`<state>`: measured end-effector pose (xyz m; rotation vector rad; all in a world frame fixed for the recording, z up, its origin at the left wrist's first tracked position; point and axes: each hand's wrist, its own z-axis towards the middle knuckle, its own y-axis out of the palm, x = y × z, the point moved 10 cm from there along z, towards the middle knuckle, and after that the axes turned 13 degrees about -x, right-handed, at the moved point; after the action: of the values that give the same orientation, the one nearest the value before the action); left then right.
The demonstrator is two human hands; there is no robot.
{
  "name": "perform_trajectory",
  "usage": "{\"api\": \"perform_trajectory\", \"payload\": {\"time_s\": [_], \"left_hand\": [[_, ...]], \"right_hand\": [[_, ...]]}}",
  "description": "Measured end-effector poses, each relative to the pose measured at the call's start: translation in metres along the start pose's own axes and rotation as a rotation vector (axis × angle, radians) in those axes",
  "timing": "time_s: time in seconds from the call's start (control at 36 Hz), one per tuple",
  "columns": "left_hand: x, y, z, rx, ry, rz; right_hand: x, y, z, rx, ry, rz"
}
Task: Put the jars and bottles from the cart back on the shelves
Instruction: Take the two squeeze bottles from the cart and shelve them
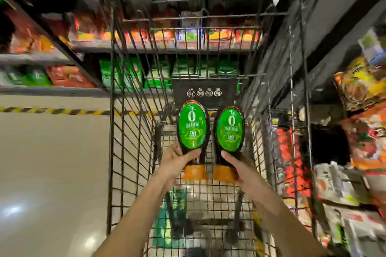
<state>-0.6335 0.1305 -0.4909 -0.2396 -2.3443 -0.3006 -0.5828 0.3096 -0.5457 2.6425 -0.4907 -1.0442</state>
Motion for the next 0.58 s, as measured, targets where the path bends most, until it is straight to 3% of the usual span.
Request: {"api": "perform_trajectory", "payload": {"time_s": [0.28,0.58], "left_hand": [[0.082,0.033,-0.089,-0.001,0.287,0.054],[0.2,0.116,-0.196,-0.217,0.629,0.18]], "right_hand": [[-0.11,0.037,-0.117,-0.116,-0.386,-0.074],[-0.216,0.04,-0.289,-0.077,-0.741,-0.205]]}}
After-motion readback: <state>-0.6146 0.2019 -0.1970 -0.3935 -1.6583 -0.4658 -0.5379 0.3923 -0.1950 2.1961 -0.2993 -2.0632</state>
